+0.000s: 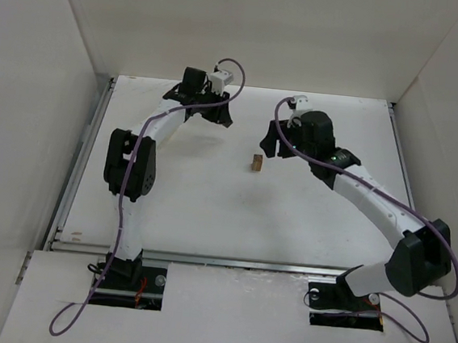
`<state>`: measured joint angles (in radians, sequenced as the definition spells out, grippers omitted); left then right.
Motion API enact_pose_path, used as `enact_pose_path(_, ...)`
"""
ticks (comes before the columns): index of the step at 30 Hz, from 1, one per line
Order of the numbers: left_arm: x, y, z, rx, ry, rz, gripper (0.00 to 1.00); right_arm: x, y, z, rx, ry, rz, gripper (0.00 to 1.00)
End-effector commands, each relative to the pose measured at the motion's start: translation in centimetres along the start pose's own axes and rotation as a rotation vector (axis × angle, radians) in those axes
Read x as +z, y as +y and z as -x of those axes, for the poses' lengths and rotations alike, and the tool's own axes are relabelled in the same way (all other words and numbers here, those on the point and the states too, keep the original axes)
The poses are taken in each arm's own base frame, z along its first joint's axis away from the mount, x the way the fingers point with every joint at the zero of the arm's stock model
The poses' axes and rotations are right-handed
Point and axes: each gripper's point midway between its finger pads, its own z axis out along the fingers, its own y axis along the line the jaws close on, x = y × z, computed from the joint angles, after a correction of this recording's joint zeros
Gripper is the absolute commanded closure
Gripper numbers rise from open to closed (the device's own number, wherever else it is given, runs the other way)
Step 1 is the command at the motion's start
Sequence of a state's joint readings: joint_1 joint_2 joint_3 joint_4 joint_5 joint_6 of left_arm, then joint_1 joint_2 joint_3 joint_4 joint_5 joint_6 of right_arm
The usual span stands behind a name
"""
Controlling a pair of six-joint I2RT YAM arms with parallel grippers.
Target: Build the wood block tower
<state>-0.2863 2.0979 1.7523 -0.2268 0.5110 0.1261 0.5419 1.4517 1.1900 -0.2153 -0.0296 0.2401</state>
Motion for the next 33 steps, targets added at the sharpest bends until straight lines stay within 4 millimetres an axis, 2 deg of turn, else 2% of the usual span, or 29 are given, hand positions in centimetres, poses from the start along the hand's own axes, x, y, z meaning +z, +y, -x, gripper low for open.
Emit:
enact_pose_path(1, -7.3, -7.5, 9.7, 0.041, -0.255, -0.306, 1.0, -3.0, 3.1, 4.9, -0.079, -0.174, 0.239, 0.26)
enact_pose_path(2, -8.5, -9.7, 10.3, -0.008, -0.26, -0.421, 1.0, -3.3, 3.9, 5.0, -0.086, -0.174, 0.303, 0.26)
enact_pose_path(3, -9.3, -10.8, 11.6, 0.003, -0.299, -0.479, 1.0, -3.8, 3.6, 5.6, -0.086, -0.191, 0.32, 0.26)
enact_pose_path(5, -10.9, -13.0, 12.3, -0.023, -0.302, -0.617, 1.0, -4.4, 3.8, 6.6, -0.095, -0.214, 0.364, 0.26)
enact_pose_path(6, -11.8, -13.9, 13.3, -0.071, -0.325, -0.674, 1.0, -4.5, 4.3, 6.8, -0.094, -0.213, 0.406, 0.25)
enact_pose_path(7, -12.0, -14.3, 13.3, -0.093, -0.326, -0.707, 1.0, -4.9, 4.0, 7.8, -0.098, -0.233, 0.412, 0.25)
enact_pose_path(8, -13.0, -15.0, 13.9, -0.094, -0.342, -0.735, 1.0, -4.1, 4.2, 7.5, -0.086, -0.21, 0.427, 0.25)
enact_pose_path(10, -14.7, -16.0, 15.1, -0.05, -0.396, -0.784, 1.0, -4.0, 4.5, 7.9, -0.072, -0.204, 0.469, 0.25)
enact_pose_path(11, -15.1, -16.3, 15.5, -0.075, -0.396, -0.798, 1.0, -4.0, 4.5, 8.7, -0.07, -0.226, 0.478, 0.25)
enact_pose_path(13, -15.9, -16.8, 16.1, -0.044, -0.427, -0.822, 1.0, -3.8, 5.3, 8.7, -0.042, -0.222, 0.532, 0.25)
enact_pose_path(14, -16.1, -16.9, 16.2, -0.045, -0.431, -0.827, 1.0, -3.9, 5.0, 8.8, -0.03, -0.231, 0.54, 0.25)
enact_pose_path(15, -16.6, -17.2, 16.4, -0.039, -0.439, -0.83, 1.0, -4.3, 5.5, 9.9, -0.041, -0.274, 0.566, 0.25)
enact_pose_path(19, -16.2, -17.6, 15.9, -0.042, -0.42, -0.843, 1.0, -4.8, 6.2, 11.0, -0.014, -0.319, 0.599, 0.25)
enact_pose_path(20, -16.7, -17.8, 16.1, -0.035, -0.426, -0.844, 1.0, -4.7, 5.9, 11.5, -0.011, -0.339, 0.577, 0.25)
enact_pose_path(22, -16.3, -18.2, 15.6, -0.042, -0.413, -0.852, 1.0, -4.0, 4.9, 12.0, 0.021, -0.356, 0.558, 0.25)
enact_pose_path(23, -16.1, -18.1, 15.5, -0.042, -0.413, -0.853, 1.0, -3.7, 4.9, 11.7, 0.057, -0.337, 0.561, 0.25)
enact_pose_path(24, -16.2, -18.2, 15.3, -0.038, -0.407, -0.858, 1.0, -3.8, 4.6, 12.9, 0.065, -0.36, 0.56, 0.25)
enact_pose_path(27, -16.1, -18.7, 15.3, -0.035, -0.402, -0.868, 1.0, -2.5, 4.3, 12.8, 0.121, -0.335, 0.578, 0.25)
enact_pose_path(28, -16.5, -18.9, 15.4, -0.028, -0.408, -0.869, 1.0, -2.8, 4.2, 13.2, 0.128, -0.344, 0.588, 0.25)
enact_pose_path(32, -16.0, -18.6, 15.0, -0.023, -0.4, -0.858, 1.0, -3.0, 4.3, 14.6, 0.141, -0.403, 0.626, 0.26)
enact_pose_path(33, -16.2, -18.7, 15.0, -0.018, -0.4, -0.854, 1.0, -2.8, 4.4, 14.4, 0.145, -0.396, 0.64, 0.26)
